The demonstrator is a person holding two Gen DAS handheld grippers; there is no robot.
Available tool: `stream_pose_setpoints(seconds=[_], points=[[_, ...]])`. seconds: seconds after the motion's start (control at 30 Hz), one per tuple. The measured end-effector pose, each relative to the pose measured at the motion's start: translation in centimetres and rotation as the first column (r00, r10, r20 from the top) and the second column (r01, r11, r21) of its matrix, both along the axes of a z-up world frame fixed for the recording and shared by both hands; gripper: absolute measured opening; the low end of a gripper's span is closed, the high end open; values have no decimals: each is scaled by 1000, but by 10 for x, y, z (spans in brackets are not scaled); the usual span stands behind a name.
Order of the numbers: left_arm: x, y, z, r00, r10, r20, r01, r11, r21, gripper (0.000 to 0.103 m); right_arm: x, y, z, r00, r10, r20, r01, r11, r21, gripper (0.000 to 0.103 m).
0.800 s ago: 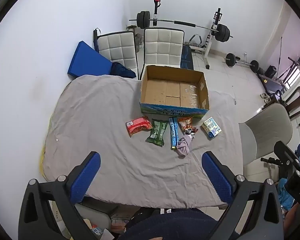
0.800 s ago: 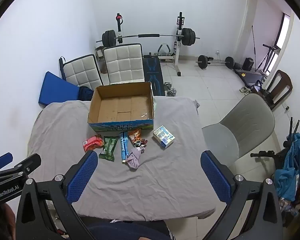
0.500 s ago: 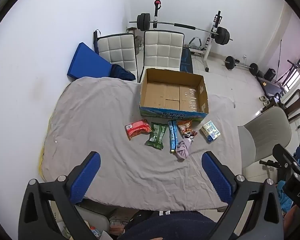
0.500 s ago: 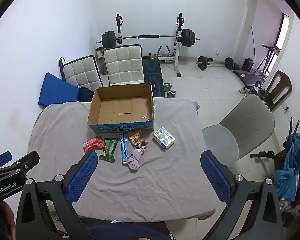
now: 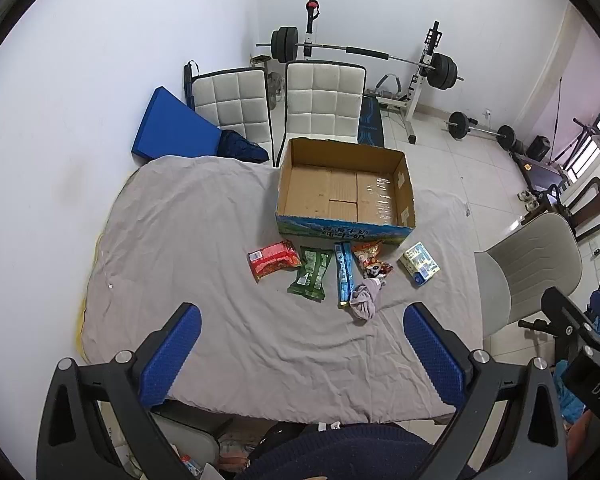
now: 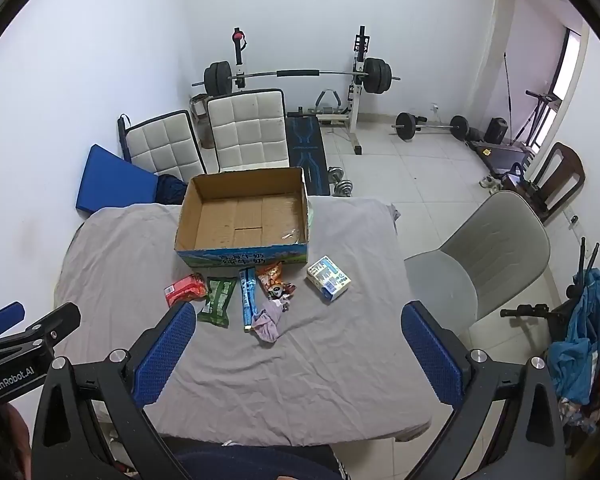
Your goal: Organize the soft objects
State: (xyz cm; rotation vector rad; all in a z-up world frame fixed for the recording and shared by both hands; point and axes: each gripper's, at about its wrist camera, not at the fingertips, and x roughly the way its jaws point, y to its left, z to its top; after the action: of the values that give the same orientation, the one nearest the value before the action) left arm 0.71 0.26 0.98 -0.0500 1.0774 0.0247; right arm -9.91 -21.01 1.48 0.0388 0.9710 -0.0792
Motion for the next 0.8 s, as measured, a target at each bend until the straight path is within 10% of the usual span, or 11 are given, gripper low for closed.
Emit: stream_pose_setpoints(seconds=[0.8], points=[[-5, -22, 3, 999, -29, 37, 27, 998, 52, 103, -3, 1, -6, 1000, 8, 9, -8, 1000, 4, 103]])
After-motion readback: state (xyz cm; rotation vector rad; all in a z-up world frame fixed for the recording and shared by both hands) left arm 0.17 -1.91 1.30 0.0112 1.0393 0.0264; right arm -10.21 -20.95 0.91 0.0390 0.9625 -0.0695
